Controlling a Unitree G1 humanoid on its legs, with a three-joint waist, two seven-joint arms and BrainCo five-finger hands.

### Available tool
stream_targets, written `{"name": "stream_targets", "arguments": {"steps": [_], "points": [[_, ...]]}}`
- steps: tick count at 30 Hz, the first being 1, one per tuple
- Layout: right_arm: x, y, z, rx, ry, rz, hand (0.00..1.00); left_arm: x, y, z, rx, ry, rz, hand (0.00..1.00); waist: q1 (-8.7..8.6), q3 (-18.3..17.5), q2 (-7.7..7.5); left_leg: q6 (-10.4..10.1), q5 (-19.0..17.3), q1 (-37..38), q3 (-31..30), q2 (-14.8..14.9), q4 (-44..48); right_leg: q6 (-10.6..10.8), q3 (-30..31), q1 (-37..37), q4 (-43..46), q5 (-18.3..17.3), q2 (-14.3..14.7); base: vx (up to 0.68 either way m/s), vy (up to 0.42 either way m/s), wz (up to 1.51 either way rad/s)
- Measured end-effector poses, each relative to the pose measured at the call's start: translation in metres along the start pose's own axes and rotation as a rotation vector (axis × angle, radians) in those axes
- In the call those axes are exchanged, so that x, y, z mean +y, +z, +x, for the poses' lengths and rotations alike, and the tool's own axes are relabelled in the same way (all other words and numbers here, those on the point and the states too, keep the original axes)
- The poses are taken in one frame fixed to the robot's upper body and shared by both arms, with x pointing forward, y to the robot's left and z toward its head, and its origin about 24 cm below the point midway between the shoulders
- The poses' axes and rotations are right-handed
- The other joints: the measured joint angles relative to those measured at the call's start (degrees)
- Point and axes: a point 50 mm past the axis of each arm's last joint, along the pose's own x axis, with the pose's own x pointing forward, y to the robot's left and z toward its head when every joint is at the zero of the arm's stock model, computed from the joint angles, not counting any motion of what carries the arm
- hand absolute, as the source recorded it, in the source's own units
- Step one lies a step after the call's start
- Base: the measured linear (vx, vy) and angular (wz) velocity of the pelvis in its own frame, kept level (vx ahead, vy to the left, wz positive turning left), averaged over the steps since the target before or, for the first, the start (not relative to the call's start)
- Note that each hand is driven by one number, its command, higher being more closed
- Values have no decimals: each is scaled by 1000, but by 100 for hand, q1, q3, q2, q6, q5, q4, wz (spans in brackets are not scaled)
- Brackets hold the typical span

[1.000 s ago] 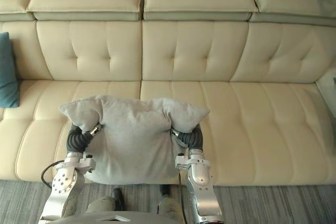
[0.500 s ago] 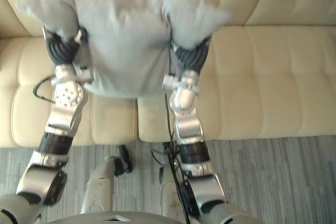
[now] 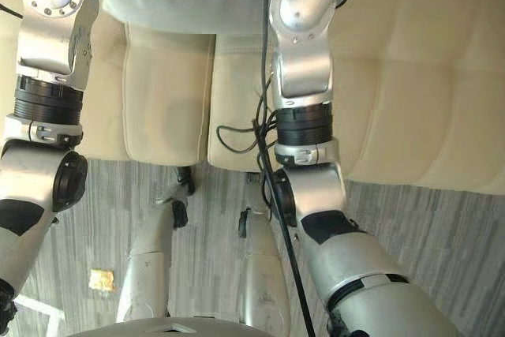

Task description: Pick up cushions and gather them together orderly.

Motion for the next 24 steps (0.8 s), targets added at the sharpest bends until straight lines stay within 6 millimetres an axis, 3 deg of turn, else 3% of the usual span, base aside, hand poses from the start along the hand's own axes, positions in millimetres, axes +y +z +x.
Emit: {"name": "stream_targets", "arguments": {"steps": [1, 4, 8, 15, 19, 22, 24], "points": [[-1, 1, 3, 2, -12, 1, 0, -2, -1, -1, 6, -8, -6, 0, 7, 27, -8, -16, 98, -77, -38, -10, -121, -24, -66, -108, 36, -18, 1, -11, -38, 35], [-5, -3, 6, 38, -43, -15, 0, -5, -11, -5, 66, -2, -19, 0, 63, 151, -18, -35, 253, -177, -51, -37, -334, -88, -125, -329, 169, -72, -4, -6, -26, 17], [-9, -5, 8, 47, -84, -21, 0, -5, -14, -6, 101, 38, -81, 0, -5, 190, -43, -53, 328, -301, -50, -47, -438, -89, -132, -494, 177, -71, -6, 1, -7, 4], [-17, -6, 10, 39, -74, -32, 0, 11, -24, -9, 128, 75, -89, 0, -67, 195, -52, -64, 346, -293, -2, -19, -563, -79, -110, -543, 133, -82, 23, 0, 0, 0], [-25, -22, 19, 74, 13, -113, 0, 24, -25, -4, 107, 47, -37, 0, -121, 196, -54, -69, 358, -286, -10, -11, -540, -79, -126, -531, 152, -80, 27, 0, 0, 0], [-37, -29, 29, 81, 50, -167, 0, 46, -34, -4, 113, 41, 47, 0, -170, 196, -54, -69, 357, -229, -13, -3, -515, -79, -127, -485, 190, -80, 27, -37, -2, -1], [-57, -33, 38, 81, 57, -234, 0, 68, -44, -6, 138, 52, 125, 0, -177, 196, -54, -68, 358, -175, -14, 1, -501, -78, -126, -451, 256, -81, 27, -49, -3, 0]]}}
